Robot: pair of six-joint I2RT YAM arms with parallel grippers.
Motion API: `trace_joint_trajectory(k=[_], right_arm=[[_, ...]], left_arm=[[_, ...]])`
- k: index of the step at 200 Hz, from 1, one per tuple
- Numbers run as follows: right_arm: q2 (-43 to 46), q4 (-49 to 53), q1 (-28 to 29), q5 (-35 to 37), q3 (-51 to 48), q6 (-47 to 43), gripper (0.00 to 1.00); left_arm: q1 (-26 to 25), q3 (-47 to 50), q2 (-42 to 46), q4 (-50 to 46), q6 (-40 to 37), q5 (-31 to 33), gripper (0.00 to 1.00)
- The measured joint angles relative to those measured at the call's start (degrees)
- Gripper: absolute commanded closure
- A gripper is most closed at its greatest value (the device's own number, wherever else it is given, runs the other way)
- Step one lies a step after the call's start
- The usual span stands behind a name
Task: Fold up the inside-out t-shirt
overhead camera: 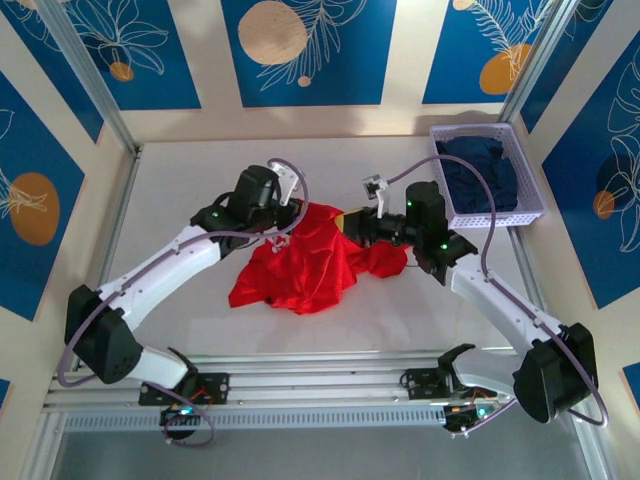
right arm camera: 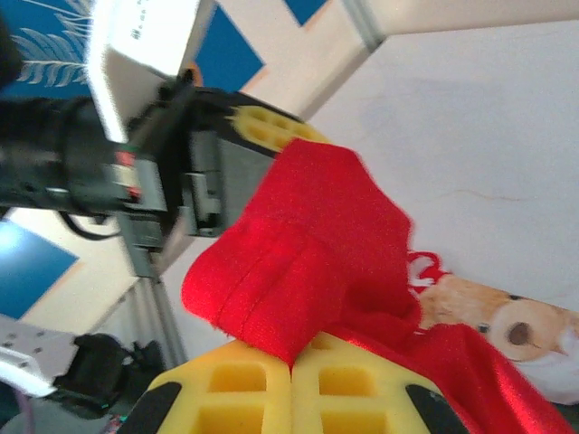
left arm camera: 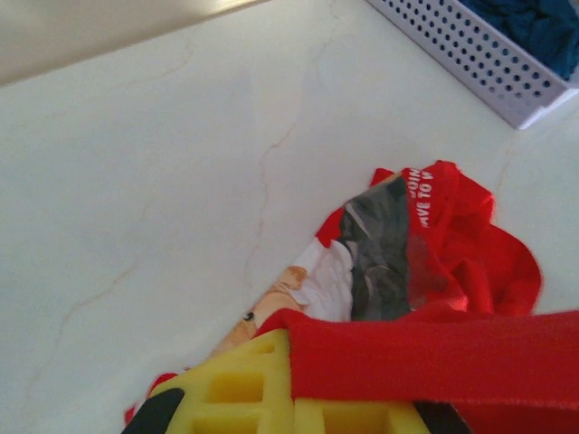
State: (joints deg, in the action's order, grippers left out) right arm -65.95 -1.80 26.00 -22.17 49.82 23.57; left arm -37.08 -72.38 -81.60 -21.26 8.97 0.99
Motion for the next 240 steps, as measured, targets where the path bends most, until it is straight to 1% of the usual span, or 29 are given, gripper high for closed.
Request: trace_joint_trajectory(k=[25,41,57,77,99,126,152,170,204,240], right_arm=[[1.4,3.2,1.0,5.7,0.8,-3.4,1.00],[1.9,5.0,2.0,8.9,1.5,-6.0,1.00],[2.1,6.2,3.0,11.9,2.0,-8.2,1.00],[2.1,8.0,4.0,14.6,2.6,-10.3,1.00],[2.1,9.6,4.4,15.8,3.7,-11.5,1.00],[0.6,11.9,4.5,14.3,6.6,-11.9,1.00],[-2.5,12.8,4.7,12.5,7.8,-12.1,0.88],[-3.6,13.8,4.8,11.2,7.8,-12.5,0.80],[-3.6,15.1,5.7,8.6,7.8,-14.4,0.70],[-2.3,17.7,6.4,8.5,7.8,-16.3,0.62]], left_arm=[[0.7,-2.7,1.9,-5.3,2.2,-4.5,1.00],[1.6,-3.7,4.2,-8.6,3.6,-8.6,1.00],[3.1,-4.1,6.3,-11.9,4.7,-12.7,1.00],[5.1,-4.1,8.3,-15.3,5.8,-15.7,1.00],[7.1,-4.1,9.9,-18.0,6.0,-17.7,1.00],[7.6,-3.2,11.0,-18.3,6.3,-20.3,1.00],[7.9,-1.3,11.4,-16.4,8.4,-24.4,1.00],[8.0,-0.8,11.4,-15.4,9.4,-26.0,1.00],[8.0,-0.8,11.3,-14.5,10.2,-26.5,1.00],[8.0,-0.8,11.2,-14.3,10.3,-26.5,1.00]])
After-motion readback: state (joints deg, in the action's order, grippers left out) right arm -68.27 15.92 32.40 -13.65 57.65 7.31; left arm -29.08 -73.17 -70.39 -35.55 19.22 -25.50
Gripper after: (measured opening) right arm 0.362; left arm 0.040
